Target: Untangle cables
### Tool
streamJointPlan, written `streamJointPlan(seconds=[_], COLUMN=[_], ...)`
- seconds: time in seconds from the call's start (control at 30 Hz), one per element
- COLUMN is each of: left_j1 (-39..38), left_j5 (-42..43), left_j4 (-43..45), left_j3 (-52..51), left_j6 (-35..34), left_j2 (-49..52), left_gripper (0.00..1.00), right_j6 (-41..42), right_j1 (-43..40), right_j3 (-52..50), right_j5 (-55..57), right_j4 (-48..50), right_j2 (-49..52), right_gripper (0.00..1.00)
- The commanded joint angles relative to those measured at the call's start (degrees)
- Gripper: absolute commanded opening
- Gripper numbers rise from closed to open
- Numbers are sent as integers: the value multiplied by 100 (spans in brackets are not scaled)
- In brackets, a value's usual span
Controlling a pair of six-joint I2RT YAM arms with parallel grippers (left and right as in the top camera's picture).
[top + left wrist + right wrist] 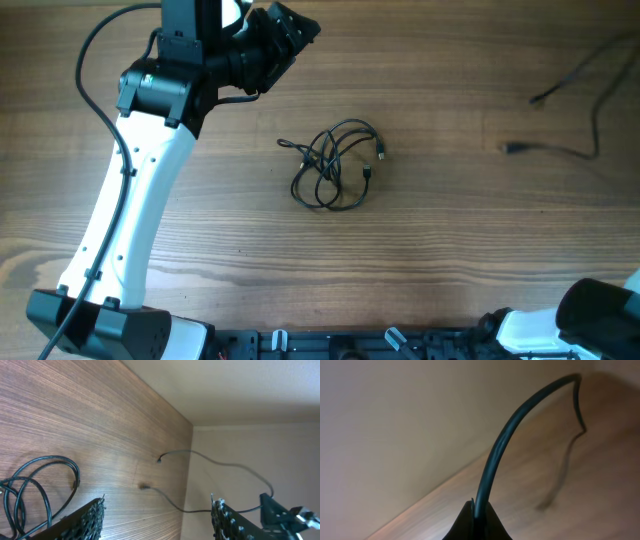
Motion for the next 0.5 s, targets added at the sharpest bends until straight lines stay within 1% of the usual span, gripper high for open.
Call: streamJointPlan(seconds=[0.0, 0.1, 0.17, 0.23, 0.3, 0.4, 0.47], left_j1=[15, 15, 15, 15, 15, 15, 15], left_j5=[-57, -59, -59, -59, -57, -57, -57], left_j4=[-2, 0, 0, -2, -4, -4, -4], left_j3=[37, 37, 37, 37, 37, 37, 37], left_j6=[142, 140, 140, 140, 140, 140, 140], left_j2=[-52, -52, -52, -52, -52, -52, -52], left_gripper=[71, 71, 71, 71, 69, 69, 69], right_j6=[-11, 417, 535, 522, 527, 527, 525], right_j1=[-516, -1137, -1423, -1683, -1906, -2223, -2277], right_j3=[76, 155, 487, 925, 1309, 1377, 1377], right_j5=[595, -203, -352, -420, -391, -358, 153], right_j4=[81, 542, 522, 282, -313, -1340, -1976], right_j2=[352, 404, 402, 391, 389, 339, 341], right_gripper=[4, 4, 4, 4, 4, 4, 4])
